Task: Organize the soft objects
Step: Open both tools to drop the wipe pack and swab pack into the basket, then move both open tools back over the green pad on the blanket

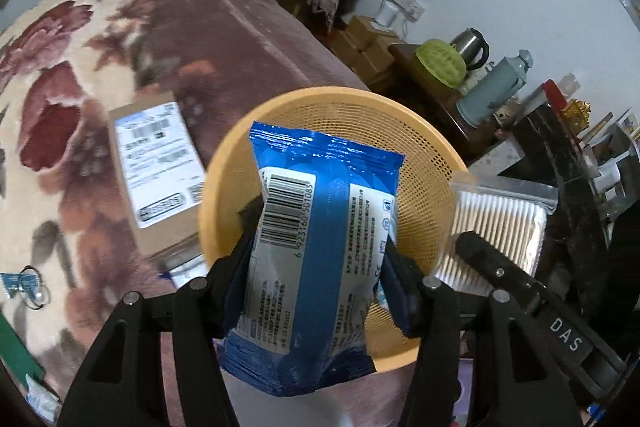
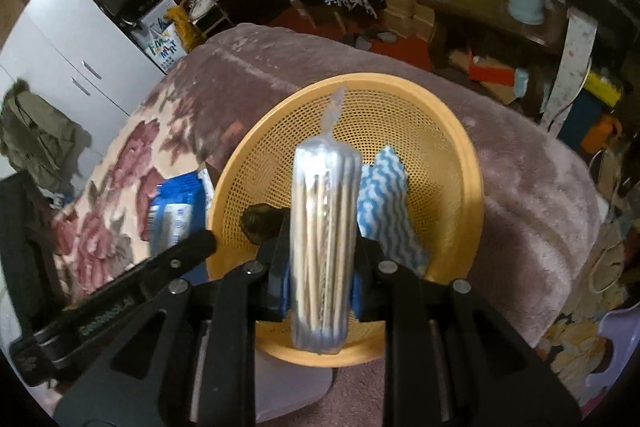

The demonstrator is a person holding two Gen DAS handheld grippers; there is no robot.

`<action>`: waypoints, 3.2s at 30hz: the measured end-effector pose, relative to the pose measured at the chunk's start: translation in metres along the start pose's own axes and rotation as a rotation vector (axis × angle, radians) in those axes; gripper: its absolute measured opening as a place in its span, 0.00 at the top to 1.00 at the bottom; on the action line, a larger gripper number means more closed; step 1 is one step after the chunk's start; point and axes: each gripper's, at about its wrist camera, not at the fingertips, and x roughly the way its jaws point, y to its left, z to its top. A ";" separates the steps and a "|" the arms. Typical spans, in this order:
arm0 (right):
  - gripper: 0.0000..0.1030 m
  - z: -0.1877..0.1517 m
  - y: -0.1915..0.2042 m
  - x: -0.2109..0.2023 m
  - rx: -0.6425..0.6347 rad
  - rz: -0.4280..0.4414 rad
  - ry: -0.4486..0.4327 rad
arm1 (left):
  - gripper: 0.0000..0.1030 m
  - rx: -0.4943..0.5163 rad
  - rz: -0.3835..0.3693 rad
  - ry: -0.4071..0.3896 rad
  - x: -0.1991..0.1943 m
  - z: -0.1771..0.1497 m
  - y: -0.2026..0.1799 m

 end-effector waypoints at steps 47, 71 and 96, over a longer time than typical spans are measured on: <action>0.02 -0.061 0.046 -0.035 -0.155 -0.206 0.005 | 0.01 -0.027 0.214 -0.092 -0.106 -0.090 0.087; 0.02 -0.114 0.161 -0.017 -0.359 -0.143 0.036 | 0.01 -0.159 0.249 -0.132 -0.160 -0.126 0.190; 0.01 -0.185 0.243 0.038 -0.509 -0.110 0.171 | 0.01 -0.323 0.297 -0.100 -0.174 -0.170 0.303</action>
